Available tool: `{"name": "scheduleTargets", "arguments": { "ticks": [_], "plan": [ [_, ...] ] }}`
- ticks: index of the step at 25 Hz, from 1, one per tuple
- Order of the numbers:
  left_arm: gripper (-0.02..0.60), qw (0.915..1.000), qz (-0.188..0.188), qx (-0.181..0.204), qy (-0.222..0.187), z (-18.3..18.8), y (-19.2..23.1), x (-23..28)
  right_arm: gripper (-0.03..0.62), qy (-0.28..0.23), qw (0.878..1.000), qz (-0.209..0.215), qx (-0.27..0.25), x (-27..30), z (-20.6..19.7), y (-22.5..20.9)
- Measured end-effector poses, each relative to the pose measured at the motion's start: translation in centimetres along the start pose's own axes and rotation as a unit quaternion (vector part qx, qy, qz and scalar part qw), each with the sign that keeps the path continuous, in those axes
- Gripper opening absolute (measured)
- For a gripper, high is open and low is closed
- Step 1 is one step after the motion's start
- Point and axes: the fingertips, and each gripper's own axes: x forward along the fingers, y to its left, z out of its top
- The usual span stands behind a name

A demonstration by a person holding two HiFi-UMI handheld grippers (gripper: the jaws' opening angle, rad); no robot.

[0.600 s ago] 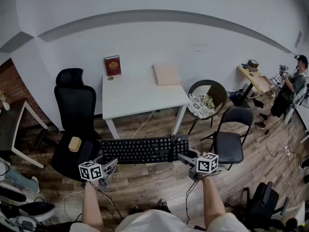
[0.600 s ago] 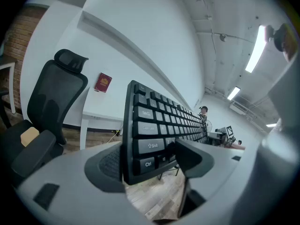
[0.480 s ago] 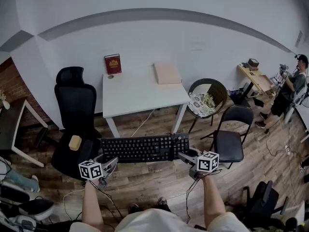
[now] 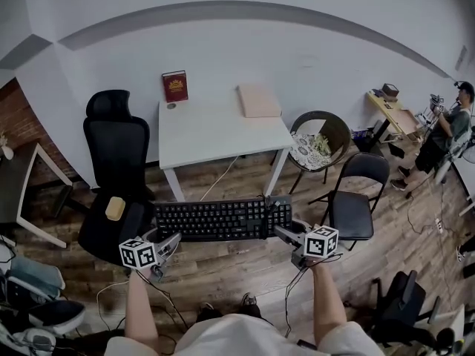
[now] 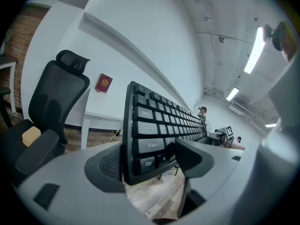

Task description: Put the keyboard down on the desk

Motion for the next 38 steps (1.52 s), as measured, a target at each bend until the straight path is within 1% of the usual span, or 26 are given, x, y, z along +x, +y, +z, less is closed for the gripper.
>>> {"name": "scheduleTargets", "arguments": {
  "ticks": [7,16,23,27,32,38],
  "plan": [
    [0.331,0.9999,-0.010,0.002,0.007,-0.2,1.5,-1.8,0.212,-0.004,1.000,-0.011,0.002,0.8,-1.2,2.2],
    [0.331,0.9995,-0.026,0.009,0.016,-0.9,1.5,-3.3,0.211,-0.012,1.000,-0.027,0.007,-0.1,-2.9,4.3],
    [0.331,0.9993,-0.031,0.008,0.022,-1.5,2.3,-3.7,0.210,-0.012,0.999,-0.031,0.011,0.4,-3.9,5.0],
    [0.330,0.9994,-0.027,0.010,0.021,-1.2,2.0,-2.5,0.210,-0.008,1.000,-0.027,0.008,0.3,-3.4,3.5],
    [0.330,0.9998,-0.021,0.002,0.007,0.6,2.0,0.1,0.210,-0.019,1.000,-0.012,0.000,1.2,-0.4,0.8],
    [0.330,1.0000,-0.004,0.003,-0.008,3.7,2.3,4.7,0.210,-0.019,1.000,0.010,-0.006,3.2,3.5,-4.4]
  ]
}}
